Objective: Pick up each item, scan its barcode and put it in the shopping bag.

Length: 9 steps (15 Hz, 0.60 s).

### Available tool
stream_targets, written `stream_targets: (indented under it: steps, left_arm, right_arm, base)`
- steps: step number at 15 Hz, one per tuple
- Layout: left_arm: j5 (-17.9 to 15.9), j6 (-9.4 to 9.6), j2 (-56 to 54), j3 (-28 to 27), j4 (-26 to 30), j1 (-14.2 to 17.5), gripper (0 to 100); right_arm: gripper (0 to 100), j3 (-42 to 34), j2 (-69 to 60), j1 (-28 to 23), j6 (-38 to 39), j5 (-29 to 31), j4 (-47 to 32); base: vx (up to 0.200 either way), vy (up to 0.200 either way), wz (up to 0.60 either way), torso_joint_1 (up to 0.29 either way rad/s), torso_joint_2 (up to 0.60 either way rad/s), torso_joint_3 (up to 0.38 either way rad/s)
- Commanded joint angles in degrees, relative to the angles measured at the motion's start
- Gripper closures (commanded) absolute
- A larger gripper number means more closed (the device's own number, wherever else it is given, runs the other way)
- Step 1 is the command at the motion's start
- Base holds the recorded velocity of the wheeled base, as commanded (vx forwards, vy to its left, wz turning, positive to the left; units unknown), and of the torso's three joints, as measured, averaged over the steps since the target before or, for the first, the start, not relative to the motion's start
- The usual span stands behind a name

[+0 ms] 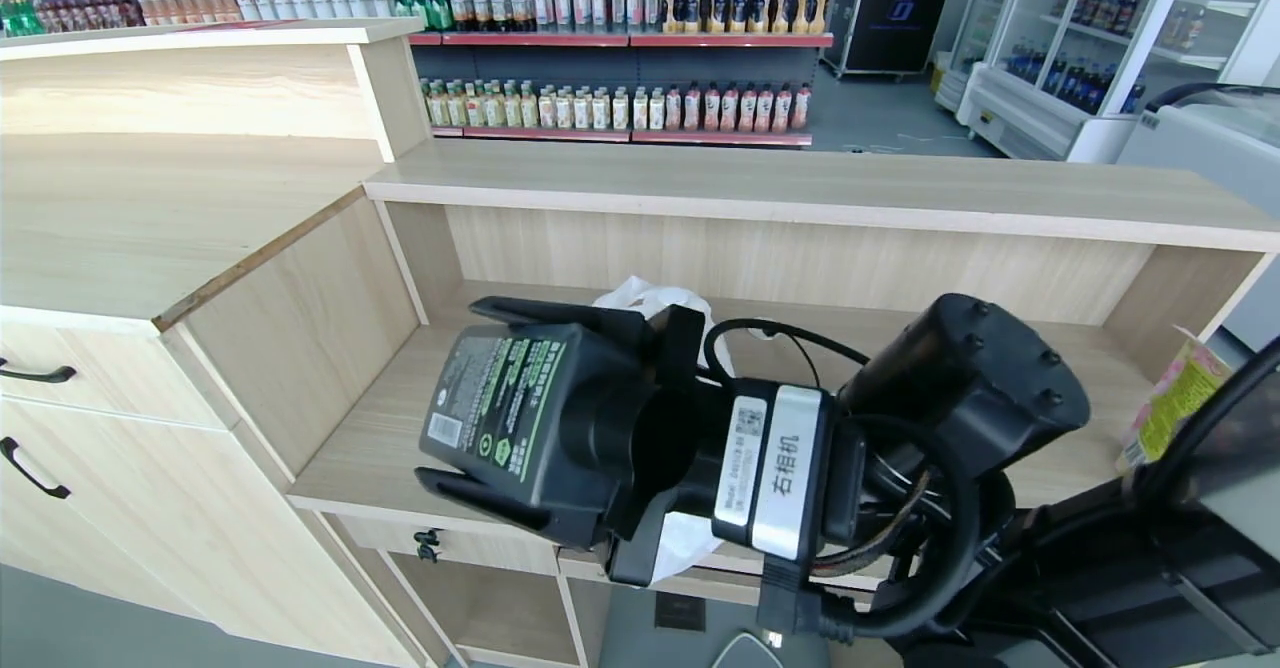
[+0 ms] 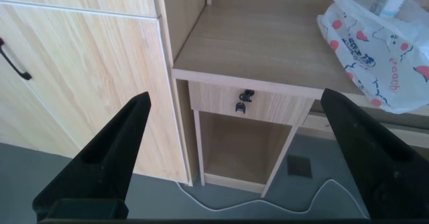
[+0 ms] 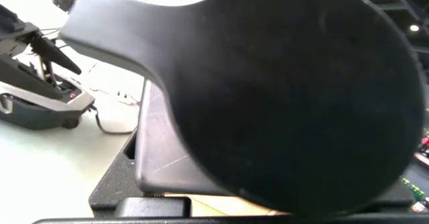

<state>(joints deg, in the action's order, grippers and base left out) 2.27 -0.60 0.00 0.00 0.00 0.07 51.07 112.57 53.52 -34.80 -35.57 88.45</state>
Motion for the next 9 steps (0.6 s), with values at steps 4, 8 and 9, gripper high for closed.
stream_targets:
  steps: [4, 8, 9]
  left_arm:
    - [0.0, -0.02, 0.0, 0.0, 0.0, 0.0, 0]
    - [0.0, -0.02, 0.0, 0.0, 0.0, 0.0, 0]
    - [0.0, -0.02, 0.0, 0.0, 0.0, 0.0, 0]
  right_arm:
    - [100, -6.5, -20.5, -25.9, 9.9, 7.6, -21.7]
    - [100, -14.5, -22.6, -46.7, 23.9, 8.6, -23.6]
    - [100, -15.6, -22.7, -49.6, 27.2, 9.5, -23.9]
  base:
    - [0.000, 0.000, 0.00, 0.000, 0.00, 0.000]
    - [0.000, 0.000, 0.00, 0.000, 0.00, 0.000]
    - [0.000, 0.000, 0.00, 0.000, 0.00, 0.000]
